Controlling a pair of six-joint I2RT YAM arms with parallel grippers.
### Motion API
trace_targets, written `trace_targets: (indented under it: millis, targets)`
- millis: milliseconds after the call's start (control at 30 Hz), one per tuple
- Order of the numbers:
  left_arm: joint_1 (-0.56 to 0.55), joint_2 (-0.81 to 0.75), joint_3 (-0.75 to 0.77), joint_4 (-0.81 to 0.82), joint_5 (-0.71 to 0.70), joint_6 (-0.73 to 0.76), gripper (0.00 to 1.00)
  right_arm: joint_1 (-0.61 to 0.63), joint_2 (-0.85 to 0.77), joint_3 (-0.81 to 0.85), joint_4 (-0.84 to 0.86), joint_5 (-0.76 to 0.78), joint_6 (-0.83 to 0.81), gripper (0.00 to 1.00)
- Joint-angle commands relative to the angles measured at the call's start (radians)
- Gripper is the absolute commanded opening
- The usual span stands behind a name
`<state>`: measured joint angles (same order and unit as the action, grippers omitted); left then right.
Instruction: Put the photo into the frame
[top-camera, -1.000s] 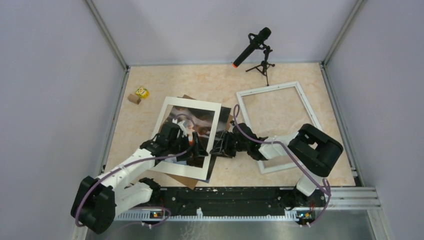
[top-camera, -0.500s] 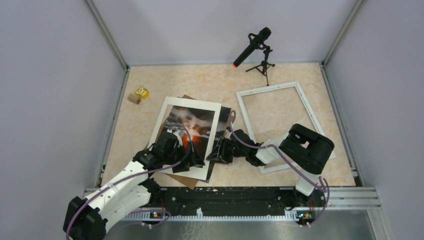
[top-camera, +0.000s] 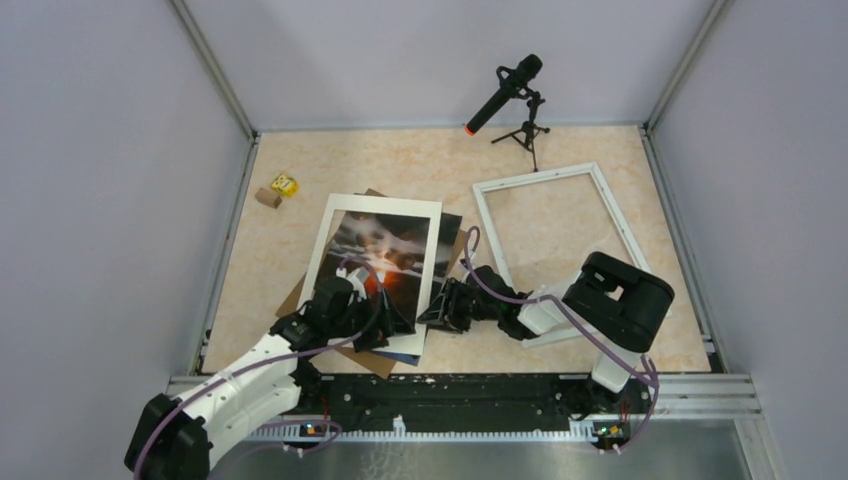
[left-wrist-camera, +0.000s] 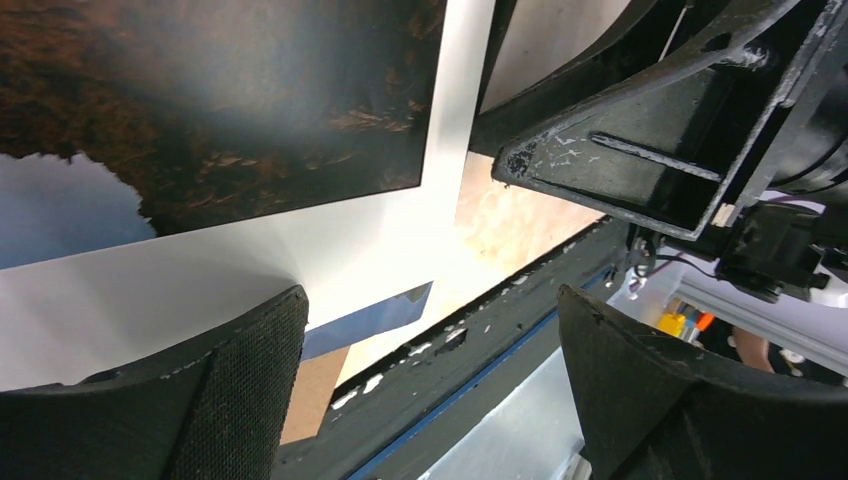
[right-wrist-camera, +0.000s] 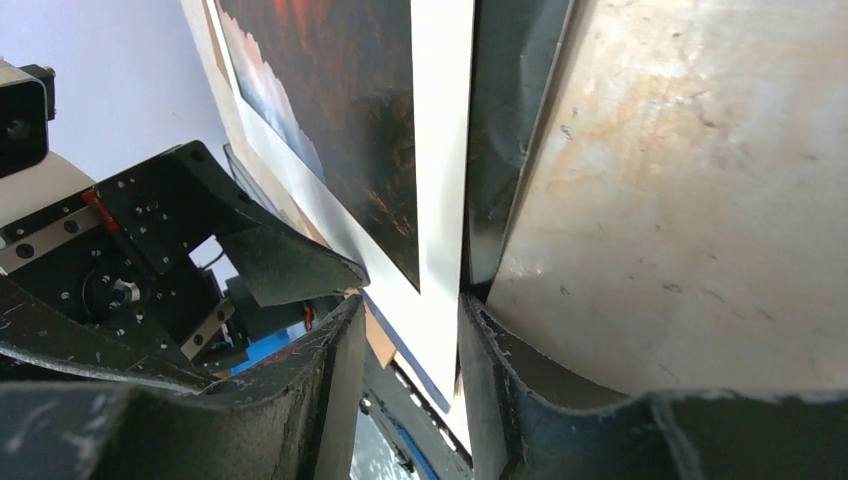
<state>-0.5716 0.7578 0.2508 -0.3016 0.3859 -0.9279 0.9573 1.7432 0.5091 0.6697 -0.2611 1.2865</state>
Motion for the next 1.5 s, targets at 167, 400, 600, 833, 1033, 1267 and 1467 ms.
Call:
trace_targets:
  millis: [167, 400, 600, 833, 1033, 1267, 1467]
  targets:
    - [-0.023, 0.123, -0.044, 0.173, 0.056, -0.012, 0.98, -0.031, -0.11, -0.041, -0.168, 0.087, -0.066, 0.41]
    - [-0.026, 0.227, -0.018, 0.232, 0.125, -0.014, 0.98, -0.04, -0.169, -0.056, -0.258, 0.118, -0.101, 0.43]
    - [-0.031, 0.239, -0.005, 0.281, 0.156, -0.032, 0.98, -0.043, -0.16, -0.049, -0.253, 0.109, -0.111, 0.46]
    - [-0.033, 0.292, -0.01, 0.328, 0.186, -0.046, 0.98, -0.065, -0.161, -0.044, -0.257, 0.1, -0.114, 0.46]
    - [-0.034, 0.302, -0.012, 0.336, 0.185, -0.04, 0.98, -0.115, -0.18, -0.043, -0.299, 0.097, -0.149, 0.55]
    - [-0.034, 0.316, 0.003, 0.34, 0.171, -0.018, 0.98, -0.107, -0.142, -0.005, -0.299, 0.057, -0.155, 0.57]
    - [-0.033, 0.357, 0.027, 0.362, 0.17, -0.003, 0.98, -0.101, -0.051, -0.017, -0.116, -0.034, -0.09, 0.57]
